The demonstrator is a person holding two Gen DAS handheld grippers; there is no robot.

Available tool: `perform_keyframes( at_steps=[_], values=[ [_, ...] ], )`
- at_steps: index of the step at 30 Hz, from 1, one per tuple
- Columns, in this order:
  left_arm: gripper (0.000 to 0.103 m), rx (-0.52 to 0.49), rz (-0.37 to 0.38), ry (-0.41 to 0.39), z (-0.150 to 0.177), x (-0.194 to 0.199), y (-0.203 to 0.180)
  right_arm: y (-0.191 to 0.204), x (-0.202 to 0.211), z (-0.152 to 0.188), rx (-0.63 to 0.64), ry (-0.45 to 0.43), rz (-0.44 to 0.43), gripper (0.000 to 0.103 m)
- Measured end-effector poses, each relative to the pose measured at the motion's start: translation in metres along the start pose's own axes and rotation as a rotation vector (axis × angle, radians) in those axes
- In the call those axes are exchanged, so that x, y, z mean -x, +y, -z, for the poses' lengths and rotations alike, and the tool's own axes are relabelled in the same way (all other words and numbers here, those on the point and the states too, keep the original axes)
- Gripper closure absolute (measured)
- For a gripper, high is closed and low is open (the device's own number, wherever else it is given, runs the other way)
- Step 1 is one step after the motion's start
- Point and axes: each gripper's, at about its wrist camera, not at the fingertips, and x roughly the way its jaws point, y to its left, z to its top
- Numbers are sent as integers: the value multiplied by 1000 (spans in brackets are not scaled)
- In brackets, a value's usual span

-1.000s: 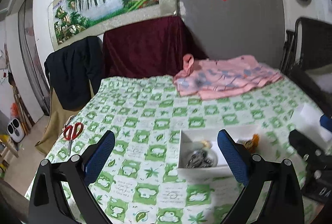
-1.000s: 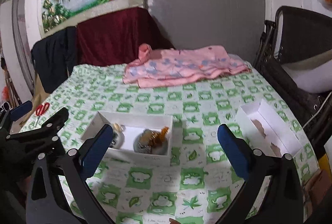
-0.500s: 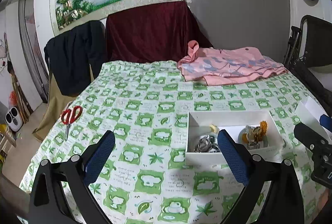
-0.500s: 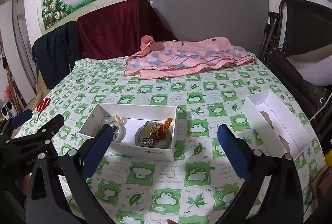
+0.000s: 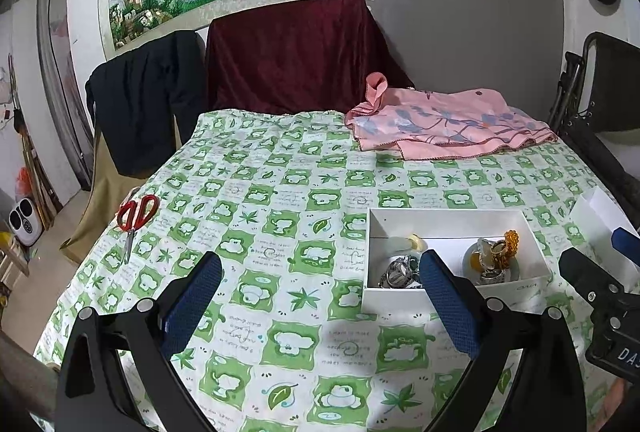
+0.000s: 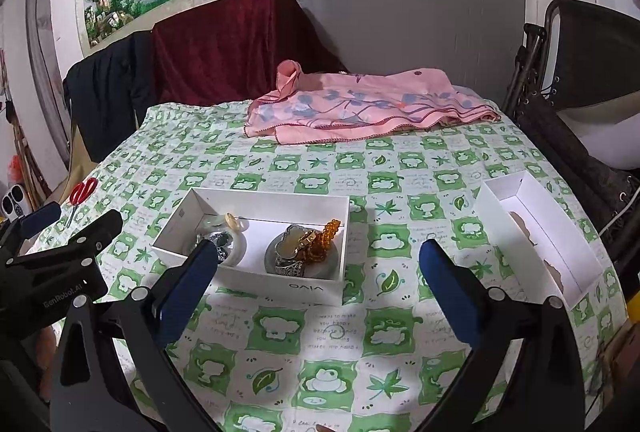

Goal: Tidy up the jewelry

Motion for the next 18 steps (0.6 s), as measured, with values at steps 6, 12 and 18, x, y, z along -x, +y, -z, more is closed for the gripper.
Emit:
perform_keyframes(
  at_steps=[6,12,18],
  values=[
    [6,3,0,9,0,-1,-1,0,0,0,-2,0,1,7],
    [6,-13,0,10,1,-3,-3,-1,0,1,-1,-1,4,7],
    [6,-17,0,9,1,-3,-4,-2,-1,0,-4,4,9,7]
  ],
)
